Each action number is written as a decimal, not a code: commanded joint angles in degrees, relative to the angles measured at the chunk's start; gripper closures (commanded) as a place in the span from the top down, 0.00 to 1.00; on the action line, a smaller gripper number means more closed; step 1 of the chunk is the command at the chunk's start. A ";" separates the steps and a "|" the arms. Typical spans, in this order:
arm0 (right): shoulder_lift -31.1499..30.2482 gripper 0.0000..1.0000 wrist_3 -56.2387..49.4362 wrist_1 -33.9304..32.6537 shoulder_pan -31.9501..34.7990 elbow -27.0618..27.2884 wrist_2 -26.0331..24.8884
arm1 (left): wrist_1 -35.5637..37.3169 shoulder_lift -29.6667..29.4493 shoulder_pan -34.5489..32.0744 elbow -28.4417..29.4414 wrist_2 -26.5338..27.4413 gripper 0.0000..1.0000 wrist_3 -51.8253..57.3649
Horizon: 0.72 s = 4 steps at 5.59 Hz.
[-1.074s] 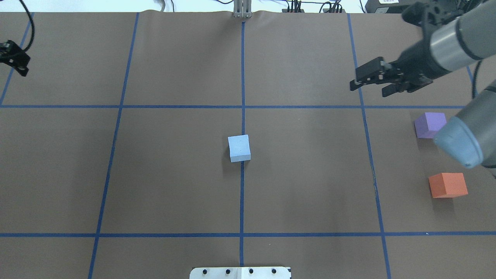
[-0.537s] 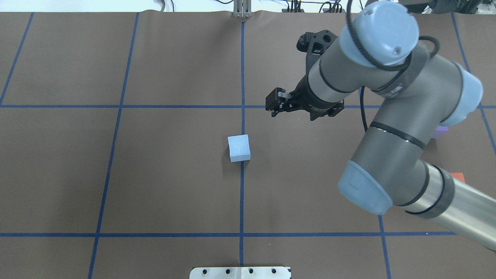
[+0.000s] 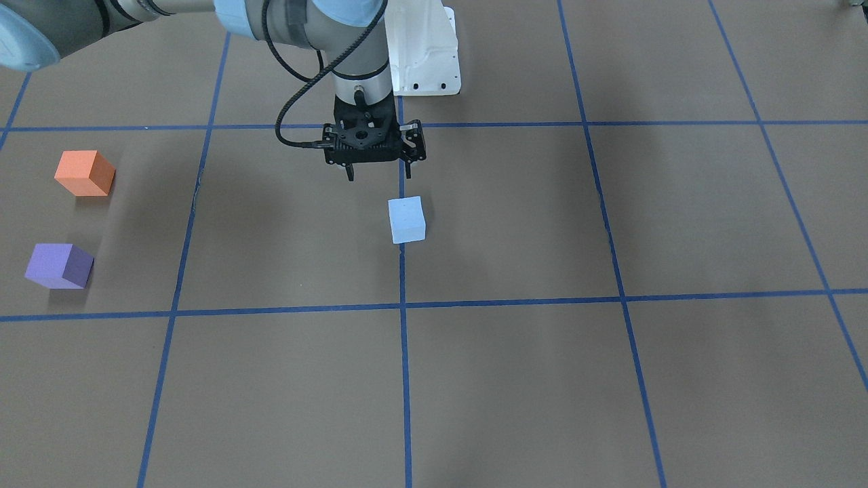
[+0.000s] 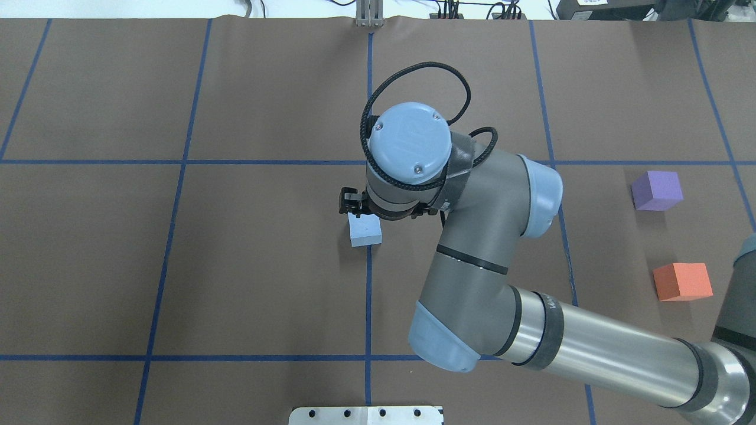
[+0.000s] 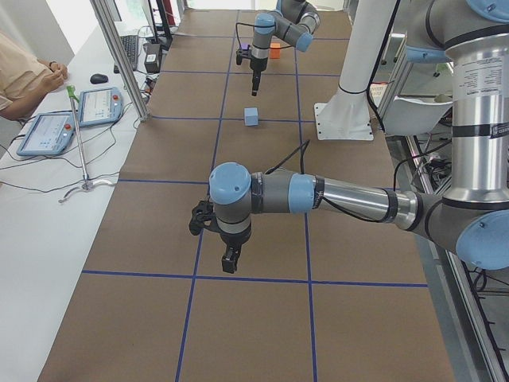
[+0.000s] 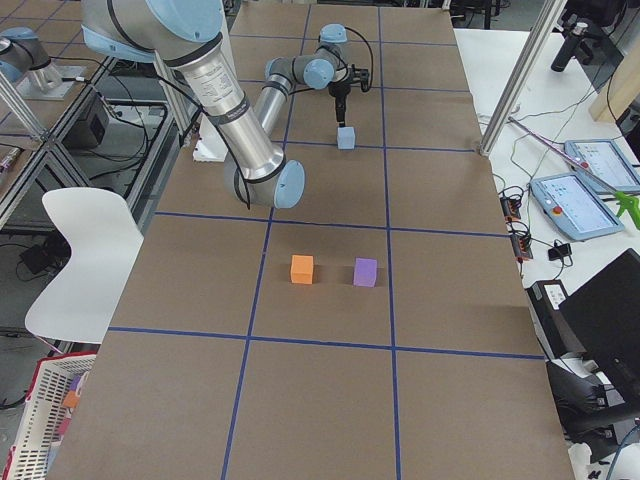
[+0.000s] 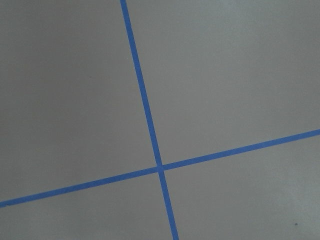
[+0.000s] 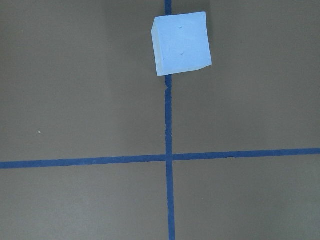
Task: Place blue block between orange and purple blocks
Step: 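Close the right gripper on the light blue cube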
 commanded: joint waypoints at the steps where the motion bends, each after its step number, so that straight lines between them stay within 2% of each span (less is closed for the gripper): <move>1: 3.46 1.00 -0.65 4.36 -2.25 -9.63 -4.76 | -0.73 1.13 -0.24 0.07 -0.37 1.00 0.34; 2: 3.39 1.00 -0.74 11.36 -2.52 -14.22 -4.96 | -0.74 1.22 -0.16 0.07 -0.37 1.00 0.34; 4: 3.39 1.00 -0.83 11.78 -3.40 -16.18 -4.96 | -0.82 1.84 -0.15 -0.19 -0.37 1.00 0.34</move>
